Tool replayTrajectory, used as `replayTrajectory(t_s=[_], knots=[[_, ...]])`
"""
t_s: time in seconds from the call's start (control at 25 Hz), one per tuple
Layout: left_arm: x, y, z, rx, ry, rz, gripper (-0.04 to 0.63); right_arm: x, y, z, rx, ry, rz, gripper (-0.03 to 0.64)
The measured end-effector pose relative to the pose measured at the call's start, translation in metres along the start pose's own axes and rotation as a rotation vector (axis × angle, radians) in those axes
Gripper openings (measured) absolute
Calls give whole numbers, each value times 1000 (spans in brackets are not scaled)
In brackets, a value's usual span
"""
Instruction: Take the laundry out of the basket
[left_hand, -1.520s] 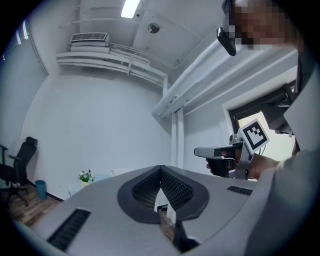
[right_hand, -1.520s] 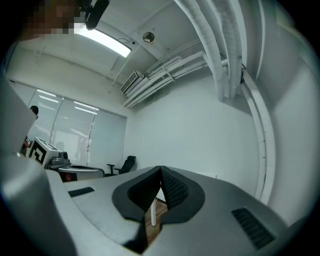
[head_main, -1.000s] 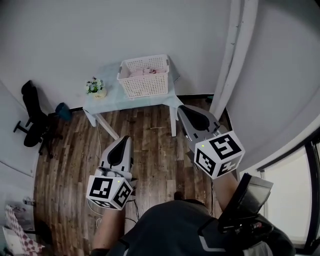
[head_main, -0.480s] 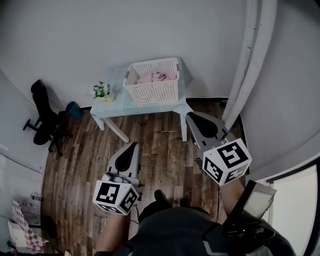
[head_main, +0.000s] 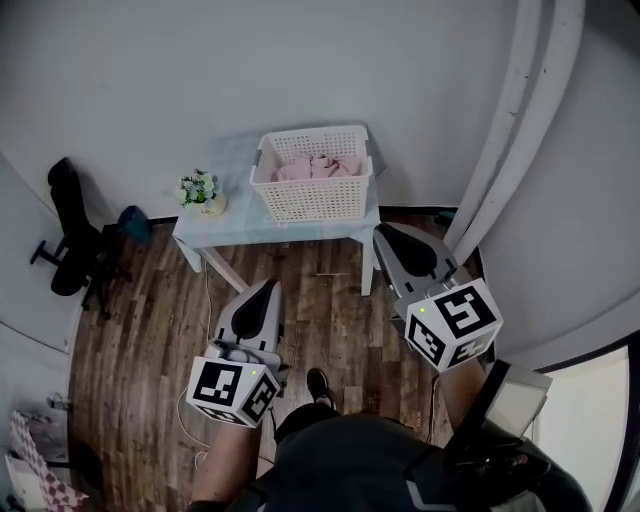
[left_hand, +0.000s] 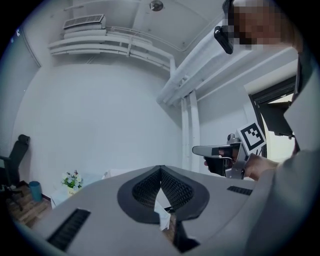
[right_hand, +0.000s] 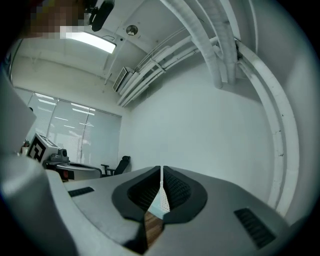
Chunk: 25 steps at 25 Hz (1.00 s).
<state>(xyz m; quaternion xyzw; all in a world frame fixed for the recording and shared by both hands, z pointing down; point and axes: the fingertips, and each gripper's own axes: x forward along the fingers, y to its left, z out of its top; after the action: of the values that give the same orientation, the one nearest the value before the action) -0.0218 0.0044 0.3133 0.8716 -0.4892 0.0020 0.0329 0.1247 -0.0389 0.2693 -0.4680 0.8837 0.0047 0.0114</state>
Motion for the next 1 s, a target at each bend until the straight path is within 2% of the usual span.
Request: replayTrajectory(t_s=[0.4, 0.6, 0.76, 1.0], knots=[[45, 112, 23, -7, -39, -10, 9, 111, 0, 10, -35, 20, -22, 14], [60, 160, 28, -25, -62, 12, 9, 154, -3, 7, -64, 51, -43, 14], [74, 185, 19, -55, -47, -19, 9, 176, -11, 4, -88, 69, -107, 17], [98, 208, 11, -86, -28, -34, 9, 202, -16, -2, -106, 116, -80, 46]])
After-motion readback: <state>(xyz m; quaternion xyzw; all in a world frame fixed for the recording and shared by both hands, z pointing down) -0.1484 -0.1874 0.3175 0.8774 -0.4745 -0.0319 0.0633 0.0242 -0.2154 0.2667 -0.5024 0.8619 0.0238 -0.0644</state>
